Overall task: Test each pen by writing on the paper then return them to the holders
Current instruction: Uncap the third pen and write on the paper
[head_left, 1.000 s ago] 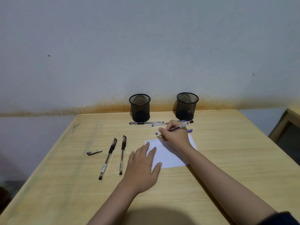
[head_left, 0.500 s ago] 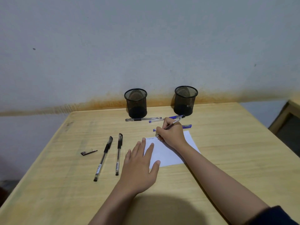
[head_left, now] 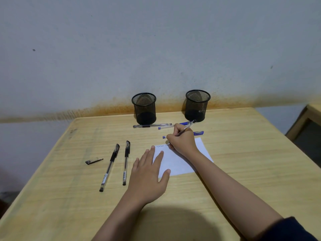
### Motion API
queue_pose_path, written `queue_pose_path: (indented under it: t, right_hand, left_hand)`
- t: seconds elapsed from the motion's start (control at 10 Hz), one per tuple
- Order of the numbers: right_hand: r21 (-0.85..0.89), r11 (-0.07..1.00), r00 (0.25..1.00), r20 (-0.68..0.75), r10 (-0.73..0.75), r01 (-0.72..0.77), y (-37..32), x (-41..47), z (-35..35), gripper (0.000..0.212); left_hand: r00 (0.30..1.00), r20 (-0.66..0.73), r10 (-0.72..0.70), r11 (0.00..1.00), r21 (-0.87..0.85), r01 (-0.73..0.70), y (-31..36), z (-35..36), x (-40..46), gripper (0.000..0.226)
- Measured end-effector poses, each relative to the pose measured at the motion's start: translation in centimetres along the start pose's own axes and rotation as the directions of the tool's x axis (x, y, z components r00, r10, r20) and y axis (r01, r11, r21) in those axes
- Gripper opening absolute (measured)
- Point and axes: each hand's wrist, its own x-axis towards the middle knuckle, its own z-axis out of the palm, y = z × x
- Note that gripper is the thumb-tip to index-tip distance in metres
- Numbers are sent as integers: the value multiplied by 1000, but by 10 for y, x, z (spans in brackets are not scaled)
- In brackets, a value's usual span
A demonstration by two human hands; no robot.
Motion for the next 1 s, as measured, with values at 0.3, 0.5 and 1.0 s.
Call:
queue_pose_path:
  t: [0.3, 0.5, 1.0]
  right_hand:
    - [1, 1000, 999, -33, -19, 19, 0, 0, -1, 35]
    - [-27, 999, 999, -31, -22, 21, 3, 1, 0, 31]
    - [18, 1000, 999, -48, -7, 7, -3, -2, -3, 33]
  left_hand:
    - [1000, -4, 3, 1000, -3, -3, -2, 1, 0, 60]
    - [1000, -5, 0, 1000, -8, 0, -1, 2, 0, 60]
    - [1000, -2, -4, 1000, -16, 4, -2, 2, 1, 60]
